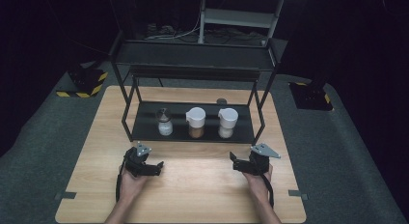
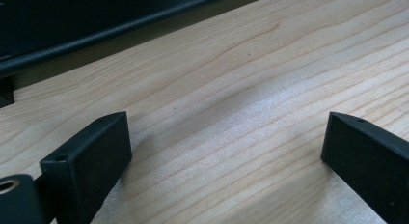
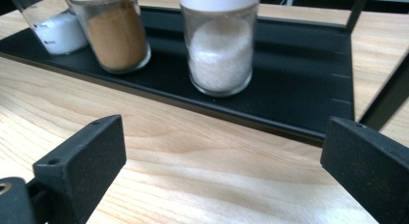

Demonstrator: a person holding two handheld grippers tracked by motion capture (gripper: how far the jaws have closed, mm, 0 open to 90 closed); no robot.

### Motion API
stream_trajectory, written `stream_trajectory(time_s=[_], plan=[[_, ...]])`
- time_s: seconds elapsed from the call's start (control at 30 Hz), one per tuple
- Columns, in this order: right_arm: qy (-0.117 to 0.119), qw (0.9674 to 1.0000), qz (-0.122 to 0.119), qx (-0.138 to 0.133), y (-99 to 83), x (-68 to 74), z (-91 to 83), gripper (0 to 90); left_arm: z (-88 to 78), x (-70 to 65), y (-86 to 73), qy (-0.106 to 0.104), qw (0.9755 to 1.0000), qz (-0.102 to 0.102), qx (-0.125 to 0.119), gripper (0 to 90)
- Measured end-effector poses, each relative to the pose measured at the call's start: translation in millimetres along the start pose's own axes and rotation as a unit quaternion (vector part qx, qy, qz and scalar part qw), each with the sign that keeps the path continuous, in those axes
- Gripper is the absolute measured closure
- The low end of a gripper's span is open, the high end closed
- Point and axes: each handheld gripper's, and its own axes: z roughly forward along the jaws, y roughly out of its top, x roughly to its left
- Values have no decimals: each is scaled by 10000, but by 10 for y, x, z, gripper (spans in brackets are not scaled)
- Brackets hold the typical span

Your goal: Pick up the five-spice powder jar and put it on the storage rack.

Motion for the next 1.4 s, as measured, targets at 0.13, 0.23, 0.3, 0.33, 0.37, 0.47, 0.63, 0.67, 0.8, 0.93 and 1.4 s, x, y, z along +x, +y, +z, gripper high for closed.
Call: stream_trajectory(time_s=[0.13, 0.23, 0.3, 0.33, 0.37, 0.47, 0.63, 0.67, 0.8, 0.93, 1.4], plan=[[-48, 10000, 35, 34, -36, -38, -18, 20, 1, -1, -1, 0, 10000, -3, -4, 35], [-86, 9999, 44, 92, -57, -52, -15, 22, 1, 3, 0, -9, 10000, -2, 0, 35], [-106, 9998, 62, 124, -72, -63, -8, 23, 1, 3, 1, -11, 10000, -2, 1, 34], [-114, 9998, 77, 157, -79, -70, -3, 25, 1, 3, 1, -7, 10000, 5, 2, 34], [-120, 9997, 78, 179, -84, -74, 1, 26, 1, 4, 1, -8, 10000, 5, 2, 34], [-134, 9996, 92, 251, -91, -80, 16, 29, 1, 3, 1, -7, 10000, 5, 2, 34], [-129, 9992, 95, 368, -92, -79, 50, 34, 1, 2, 1, -5, 10000, 5, 2, 33], [-135, 9991, 86, 405, -87, -73, 61, 35, 1, 2, 1, -4, 10000, 6, 2, 34], [-121, 9987, 14, 488, -77, -63, 95, 36, 1, 2, 1, -4, 10000, 5, 2, 34], [-86, 9984, 18, 557, -66, -56, 120, 36, 1, 2, 1, -4, 10000, 4, 2, 34], [-68, 9976, 43, 686, -33, -61, 174, 40, 1, 1, 0, -4, 10000, 0, -3, 34]])
